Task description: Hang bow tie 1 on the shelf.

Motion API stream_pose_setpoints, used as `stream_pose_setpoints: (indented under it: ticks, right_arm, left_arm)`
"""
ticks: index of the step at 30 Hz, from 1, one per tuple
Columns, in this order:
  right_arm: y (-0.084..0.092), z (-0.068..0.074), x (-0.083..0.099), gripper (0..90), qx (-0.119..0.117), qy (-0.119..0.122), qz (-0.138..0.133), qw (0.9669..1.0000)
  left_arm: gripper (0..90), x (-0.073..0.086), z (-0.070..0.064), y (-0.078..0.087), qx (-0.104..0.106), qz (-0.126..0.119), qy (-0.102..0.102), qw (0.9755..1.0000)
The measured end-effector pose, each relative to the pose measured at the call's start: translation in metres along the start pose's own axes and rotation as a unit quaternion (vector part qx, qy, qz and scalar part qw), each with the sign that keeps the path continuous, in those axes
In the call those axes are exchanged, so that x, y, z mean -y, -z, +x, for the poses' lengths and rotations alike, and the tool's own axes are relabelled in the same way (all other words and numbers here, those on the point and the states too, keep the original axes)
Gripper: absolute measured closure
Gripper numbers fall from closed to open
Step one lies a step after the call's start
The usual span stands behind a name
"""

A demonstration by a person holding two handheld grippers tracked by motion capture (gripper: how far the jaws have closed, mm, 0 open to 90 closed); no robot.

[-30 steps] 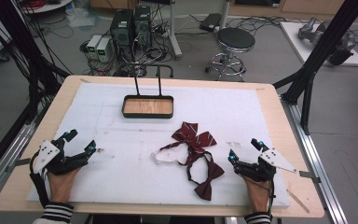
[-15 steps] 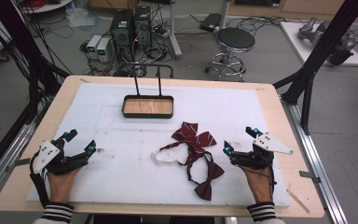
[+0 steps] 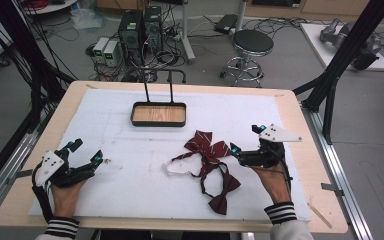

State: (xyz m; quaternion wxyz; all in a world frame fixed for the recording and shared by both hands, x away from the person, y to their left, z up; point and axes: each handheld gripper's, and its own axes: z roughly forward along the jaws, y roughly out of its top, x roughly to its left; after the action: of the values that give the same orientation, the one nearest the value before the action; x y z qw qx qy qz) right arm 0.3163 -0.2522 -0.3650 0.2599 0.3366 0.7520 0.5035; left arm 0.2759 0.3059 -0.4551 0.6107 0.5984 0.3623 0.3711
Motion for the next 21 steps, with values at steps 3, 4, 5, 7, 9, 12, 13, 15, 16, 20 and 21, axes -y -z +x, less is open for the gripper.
stream_pose_setpoints:
  ticks: [3, 4, 5, 7, 9, 12, 13, 15, 16, 20, 21]
  right_arm:
    - [-0.009, 0.002, -0.010, 2.7, -0.017, 0.009, 0.019, 0.9996]
    - [-0.016, 0.004, -0.017, 2.7, -0.022, 0.022, 0.033, 0.9990]
    - [-0.019, 0.005, -0.020, 2.7, -0.028, 0.026, 0.038, 0.9986]
    - [-0.023, 0.006, -0.023, 2.7, -0.035, 0.025, 0.043, 0.9981]
    - [-0.031, 0.007, -0.029, 2.7, -0.045, 0.029, 0.052, 0.9972]
    - [-0.044, 0.012, -0.036, 2.7, -0.054, 0.040, 0.072, 0.9951]
    - [-0.047, 0.013, -0.037, 2.7, -0.055, 0.043, 0.076, 0.9947]
    - [-0.049, 0.014, -0.038, 2.7, -0.057, 0.047, 0.080, 0.9940]
    - [-0.054, 0.017, -0.040, 2.7, -0.062, 0.050, 0.090, 0.9928]
    - [-0.060, 0.021, -0.043, 2.8, -0.068, 0.056, 0.098, 0.9913]
    - [-0.062, 0.021, -0.044, 2.8, -0.068, 0.055, 0.100, 0.9912]
  left_arm:
    - [16.3, 0.000, 0.000, 0.000, -0.001, 0.001, 0.000, 1.0000]
    - [16.3, 0.000, 0.000, 0.000, -0.001, 0.002, 0.000, 1.0000]
    - [16.3, 0.000, 0.000, 0.000, -0.001, 0.001, 0.000, 1.0000]
    - [16.3, 0.000, 0.000, 0.000, -0.001, 0.002, 0.001, 1.0000]
    - [16.3, 0.000, 0.000, 0.000, -0.001, 0.003, 0.001, 1.0000]
    - [16.3, 0.000, 0.001, 0.000, -0.001, 0.003, 0.000, 1.0000]
    - [16.3, 0.000, 0.000, 0.000, -0.001, 0.003, 0.000, 1.0000]
    - [16.3, 0.000, 0.001, 0.000, -0.001, 0.003, 0.000, 1.0000]
    - [16.3, 0.000, 0.000, 0.000, -0.001, 0.003, 0.000, 1.0000]
    - [16.3, 0.000, 0.000, 0.000, -0.002, 0.003, 0.001, 1.0000]
    - [16.3, 0.000, 0.000, 0.000, -0.001, 0.003, 0.001, 1.0000]
